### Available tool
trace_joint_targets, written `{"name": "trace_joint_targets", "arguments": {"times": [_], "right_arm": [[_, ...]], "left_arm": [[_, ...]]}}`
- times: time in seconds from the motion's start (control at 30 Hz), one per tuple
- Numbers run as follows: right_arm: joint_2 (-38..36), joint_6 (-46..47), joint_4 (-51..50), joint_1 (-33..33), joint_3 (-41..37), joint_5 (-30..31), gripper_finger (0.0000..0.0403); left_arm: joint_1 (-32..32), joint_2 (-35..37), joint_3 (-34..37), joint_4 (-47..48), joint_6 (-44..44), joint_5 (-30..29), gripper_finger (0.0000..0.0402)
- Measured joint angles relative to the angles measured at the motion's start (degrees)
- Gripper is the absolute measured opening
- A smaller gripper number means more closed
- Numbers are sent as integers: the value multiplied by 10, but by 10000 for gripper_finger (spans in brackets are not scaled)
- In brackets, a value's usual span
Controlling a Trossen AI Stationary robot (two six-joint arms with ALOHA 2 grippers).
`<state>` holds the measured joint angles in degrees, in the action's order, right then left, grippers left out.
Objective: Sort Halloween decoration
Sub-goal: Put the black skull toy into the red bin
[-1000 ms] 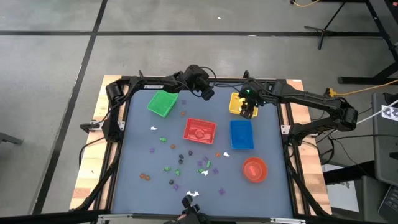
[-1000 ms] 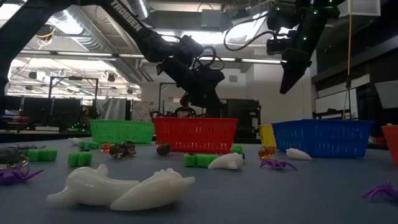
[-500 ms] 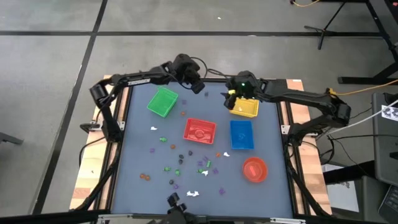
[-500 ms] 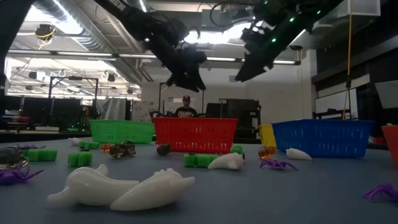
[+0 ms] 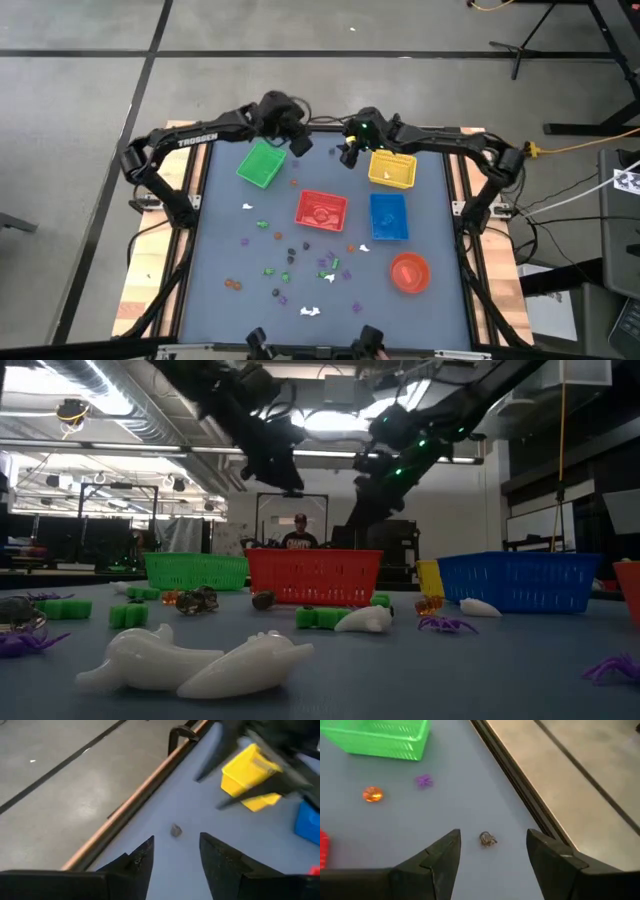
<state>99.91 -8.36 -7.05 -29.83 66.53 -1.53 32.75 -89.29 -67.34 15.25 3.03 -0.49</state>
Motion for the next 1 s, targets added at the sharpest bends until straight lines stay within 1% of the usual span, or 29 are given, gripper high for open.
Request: {"name": "trace_joint_targets", "arguments": {"times": [0.13,0.2,0.3,0.4,0.53,0.63,0.73,0.8,0.9,1.0], "right_arm": [[38,-44,-1,-6,21,-18,225],[53,-70,-1,-6,26,-29,225],[69,-104,0,-6,31,-41,225],[83,-116,5,-6,33,-56,225],[97,-124,14,-13,33,-64,225],[101,-131,16,-23,33,-84,225],[108,-131,30,-34,33,-86,225],[118,-131,45,-42,38,-90,225],[138,-131,39,-53,53,-125,225],[158,-131,36,-53,69,-136,225]], "left_arm": [[-7,46,101,-94,13,0,144],[-10,68,146,-126,22,-1,143],[-18,91,200,-153,28,0,143],[-27,107,242,-173,39,-1,143],[-45,107,285,-191,46,-1,143],[-63,107,307,-222,63,-3,143],[-82,107,331,-264,78,-4,143],[-93,107,338,-289,83,-4,143],[-109,107,342,-289,89,-5,143],[-123,107,342,-297,90,-6,143]]}}
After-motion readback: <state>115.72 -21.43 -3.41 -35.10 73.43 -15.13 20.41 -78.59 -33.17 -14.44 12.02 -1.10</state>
